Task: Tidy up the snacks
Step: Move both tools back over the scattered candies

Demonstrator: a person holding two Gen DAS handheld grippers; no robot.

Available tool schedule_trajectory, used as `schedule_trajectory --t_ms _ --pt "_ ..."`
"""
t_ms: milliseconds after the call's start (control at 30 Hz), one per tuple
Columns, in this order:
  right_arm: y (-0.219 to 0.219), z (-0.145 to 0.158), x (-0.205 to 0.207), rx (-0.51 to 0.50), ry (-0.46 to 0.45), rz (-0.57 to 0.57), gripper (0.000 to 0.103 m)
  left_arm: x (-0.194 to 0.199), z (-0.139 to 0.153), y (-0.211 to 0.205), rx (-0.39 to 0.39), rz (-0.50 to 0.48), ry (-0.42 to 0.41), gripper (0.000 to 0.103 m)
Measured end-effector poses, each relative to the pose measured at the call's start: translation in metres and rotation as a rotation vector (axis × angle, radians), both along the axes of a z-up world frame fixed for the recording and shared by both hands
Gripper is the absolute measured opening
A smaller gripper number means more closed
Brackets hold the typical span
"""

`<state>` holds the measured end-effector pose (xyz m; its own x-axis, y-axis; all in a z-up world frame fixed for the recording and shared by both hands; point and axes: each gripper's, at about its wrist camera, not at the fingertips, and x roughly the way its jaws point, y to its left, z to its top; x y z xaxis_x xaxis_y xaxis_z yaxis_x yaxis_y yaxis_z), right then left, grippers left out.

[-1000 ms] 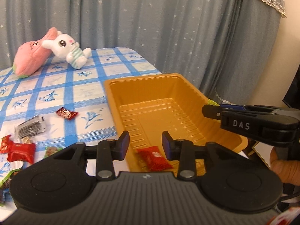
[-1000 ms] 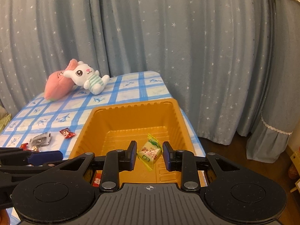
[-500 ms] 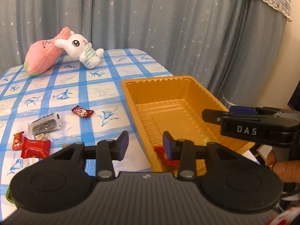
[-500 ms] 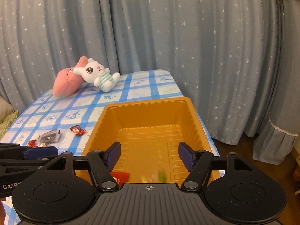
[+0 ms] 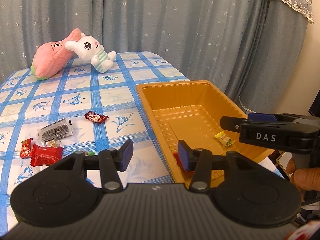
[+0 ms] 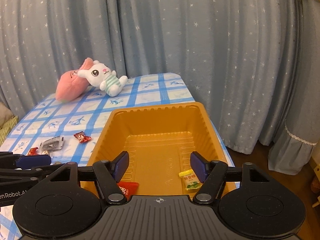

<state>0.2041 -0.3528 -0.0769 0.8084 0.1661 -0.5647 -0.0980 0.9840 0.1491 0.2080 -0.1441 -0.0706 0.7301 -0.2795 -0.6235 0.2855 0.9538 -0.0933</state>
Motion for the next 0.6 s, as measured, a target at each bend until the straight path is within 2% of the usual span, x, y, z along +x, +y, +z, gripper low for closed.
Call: schedule_trajectory --t_ms 400,600 --pt "0.018 0.004 -0.003 -0.006 -0.010 0.027 0.068 -0.008 0.010 0.026 0.035 0.036 -0.026 0.064" --pt "0.033 0.007 -0.005 -0.006 -0.020 0.052 0.068 -0.013 0.014 0.048 0.057 0.060 -0.039 0.068"
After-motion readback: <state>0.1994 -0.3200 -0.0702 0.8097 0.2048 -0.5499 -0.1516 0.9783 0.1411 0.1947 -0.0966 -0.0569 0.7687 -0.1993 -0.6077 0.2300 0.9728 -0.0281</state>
